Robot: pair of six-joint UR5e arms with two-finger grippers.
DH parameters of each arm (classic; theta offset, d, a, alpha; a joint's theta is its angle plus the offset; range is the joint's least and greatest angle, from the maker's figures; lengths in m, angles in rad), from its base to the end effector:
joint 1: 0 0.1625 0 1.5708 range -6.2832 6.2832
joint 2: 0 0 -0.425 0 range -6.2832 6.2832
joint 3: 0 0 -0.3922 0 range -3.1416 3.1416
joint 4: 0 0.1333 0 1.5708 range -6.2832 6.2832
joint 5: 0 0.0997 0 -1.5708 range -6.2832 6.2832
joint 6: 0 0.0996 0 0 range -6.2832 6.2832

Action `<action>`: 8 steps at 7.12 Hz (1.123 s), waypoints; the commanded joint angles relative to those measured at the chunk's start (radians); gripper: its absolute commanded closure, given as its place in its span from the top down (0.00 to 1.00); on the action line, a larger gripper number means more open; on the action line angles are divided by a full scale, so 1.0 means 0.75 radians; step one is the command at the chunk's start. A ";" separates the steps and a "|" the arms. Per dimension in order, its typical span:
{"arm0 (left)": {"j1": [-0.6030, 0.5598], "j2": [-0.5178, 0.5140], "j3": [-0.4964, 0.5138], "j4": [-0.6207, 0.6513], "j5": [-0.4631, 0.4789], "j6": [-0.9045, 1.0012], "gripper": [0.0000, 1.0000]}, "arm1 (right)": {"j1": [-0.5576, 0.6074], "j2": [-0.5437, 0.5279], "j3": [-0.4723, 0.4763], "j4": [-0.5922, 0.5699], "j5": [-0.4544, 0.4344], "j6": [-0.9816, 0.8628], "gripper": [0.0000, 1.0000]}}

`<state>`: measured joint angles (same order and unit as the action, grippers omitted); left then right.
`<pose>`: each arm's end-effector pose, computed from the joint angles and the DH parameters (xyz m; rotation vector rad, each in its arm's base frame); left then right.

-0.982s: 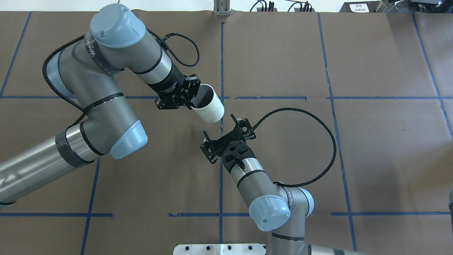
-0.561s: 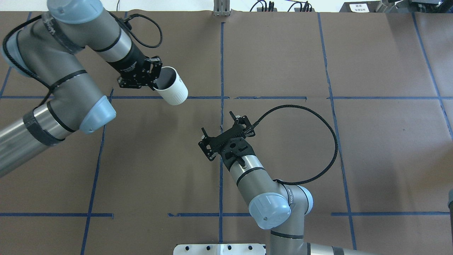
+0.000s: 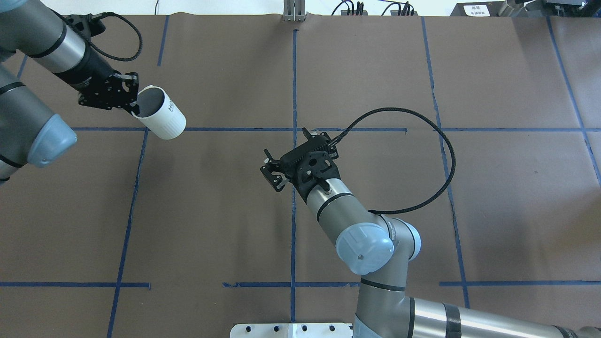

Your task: Left arm hands cup to right arm to dump lemon

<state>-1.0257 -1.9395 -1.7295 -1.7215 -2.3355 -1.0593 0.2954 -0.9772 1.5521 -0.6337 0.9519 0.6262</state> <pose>0.2638 -0.5591 0.3550 -0.0802 0.9728 -0.2137 -0.5698 -0.3731 0.2068 1.2362 -0.8898 -0.0508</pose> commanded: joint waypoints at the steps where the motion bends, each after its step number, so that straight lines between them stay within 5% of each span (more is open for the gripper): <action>1: -0.090 0.231 -0.119 0.003 0.003 0.270 0.00 | 0.125 0.000 0.033 -0.246 0.223 0.138 0.99; 4: -0.187 0.493 -0.148 -0.014 0.017 0.666 0.00 | 0.484 0.000 0.172 -0.824 0.992 0.216 0.98; 6: -0.238 0.630 -0.165 -0.113 0.139 0.756 0.00 | 0.758 -0.032 0.205 -1.093 1.469 0.166 0.99; 8: -0.228 0.645 -0.124 -0.301 0.150 0.615 0.00 | 1.020 -0.173 0.284 -1.143 1.701 -0.116 0.99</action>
<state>-1.1983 -1.4691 -1.8352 -1.8675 -2.2335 -0.5422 0.9390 -1.0425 1.7340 -1.4589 2.1017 0.6527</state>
